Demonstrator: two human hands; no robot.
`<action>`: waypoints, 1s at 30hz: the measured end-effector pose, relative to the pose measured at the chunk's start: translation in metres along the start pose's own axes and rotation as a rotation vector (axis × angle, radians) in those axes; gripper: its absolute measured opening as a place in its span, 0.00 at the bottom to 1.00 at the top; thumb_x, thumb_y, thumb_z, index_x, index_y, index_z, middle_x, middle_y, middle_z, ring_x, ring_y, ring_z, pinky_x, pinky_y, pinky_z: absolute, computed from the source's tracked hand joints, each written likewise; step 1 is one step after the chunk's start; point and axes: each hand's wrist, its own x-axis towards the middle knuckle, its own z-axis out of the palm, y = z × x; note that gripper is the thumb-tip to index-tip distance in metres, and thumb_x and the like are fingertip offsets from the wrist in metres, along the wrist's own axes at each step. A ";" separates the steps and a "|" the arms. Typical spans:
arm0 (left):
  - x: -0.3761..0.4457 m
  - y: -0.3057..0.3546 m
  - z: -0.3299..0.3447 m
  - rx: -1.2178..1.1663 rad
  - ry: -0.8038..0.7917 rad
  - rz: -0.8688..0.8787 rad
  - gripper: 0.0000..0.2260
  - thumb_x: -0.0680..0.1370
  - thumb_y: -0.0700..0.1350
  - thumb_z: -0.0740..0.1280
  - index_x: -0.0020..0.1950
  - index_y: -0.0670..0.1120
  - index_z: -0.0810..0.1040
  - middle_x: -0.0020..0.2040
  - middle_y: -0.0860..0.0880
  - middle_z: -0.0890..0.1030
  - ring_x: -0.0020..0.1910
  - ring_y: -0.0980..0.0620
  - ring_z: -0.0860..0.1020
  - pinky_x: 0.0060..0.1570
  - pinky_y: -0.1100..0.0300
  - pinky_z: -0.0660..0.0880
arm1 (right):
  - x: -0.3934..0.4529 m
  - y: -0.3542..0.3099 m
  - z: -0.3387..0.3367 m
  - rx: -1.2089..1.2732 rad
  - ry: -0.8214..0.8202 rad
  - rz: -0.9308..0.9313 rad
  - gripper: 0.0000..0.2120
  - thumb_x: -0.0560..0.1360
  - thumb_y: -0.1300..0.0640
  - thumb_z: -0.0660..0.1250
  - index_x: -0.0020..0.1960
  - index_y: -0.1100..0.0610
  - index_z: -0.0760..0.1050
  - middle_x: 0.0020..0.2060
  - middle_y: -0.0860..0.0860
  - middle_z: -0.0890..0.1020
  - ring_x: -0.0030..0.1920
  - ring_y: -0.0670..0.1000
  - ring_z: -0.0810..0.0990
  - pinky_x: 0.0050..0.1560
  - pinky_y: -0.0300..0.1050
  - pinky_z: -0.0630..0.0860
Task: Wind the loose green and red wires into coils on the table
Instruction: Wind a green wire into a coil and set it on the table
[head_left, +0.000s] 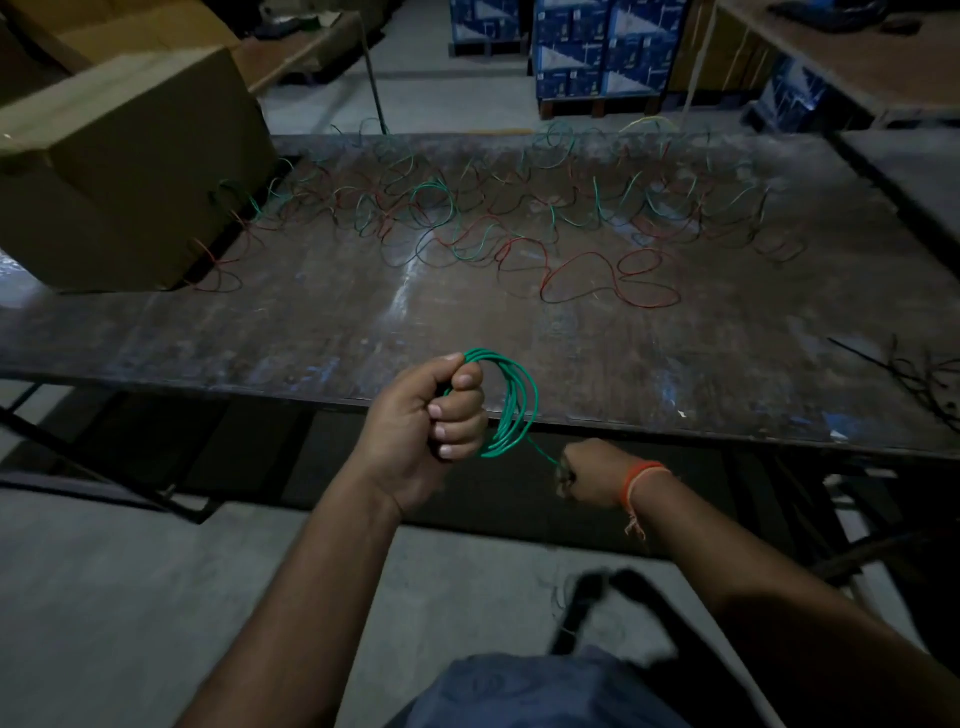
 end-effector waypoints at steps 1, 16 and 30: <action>0.000 0.000 0.000 -0.001 0.004 0.008 0.12 0.79 0.47 0.56 0.36 0.48 0.69 0.23 0.57 0.61 0.19 0.61 0.59 0.20 0.66 0.51 | 0.000 0.002 0.003 -0.001 0.030 0.018 0.10 0.78 0.57 0.67 0.54 0.58 0.84 0.53 0.57 0.86 0.57 0.57 0.82 0.54 0.43 0.75; 0.002 0.003 -0.011 -0.172 0.020 0.015 0.13 0.80 0.47 0.55 0.37 0.48 0.70 0.23 0.55 0.59 0.22 0.59 0.52 0.21 0.67 0.50 | -0.030 -0.002 -0.019 0.749 0.276 -0.344 0.09 0.82 0.60 0.65 0.45 0.60 0.80 0.39 0.52 0.85 0.43 0.47 0.82 0.53 0.50 0.77; 0.011 0.001 -0.047 -0.097 0.353 0.336 0.11 0.83 0.45 0.54 0.43 0.47 0.70 0.29 0.54 0.68 0.25 0.58 0.65 0.25 0.66 0.62 | -0.065 -0.027 -0.020 0.402 0.530 -0.537 0.05 0.79 0.57 0.68 0.51 0.55 0.83 0.40 0.46 0.83 0.42 0.43 0.81 0.45 0.38 0.75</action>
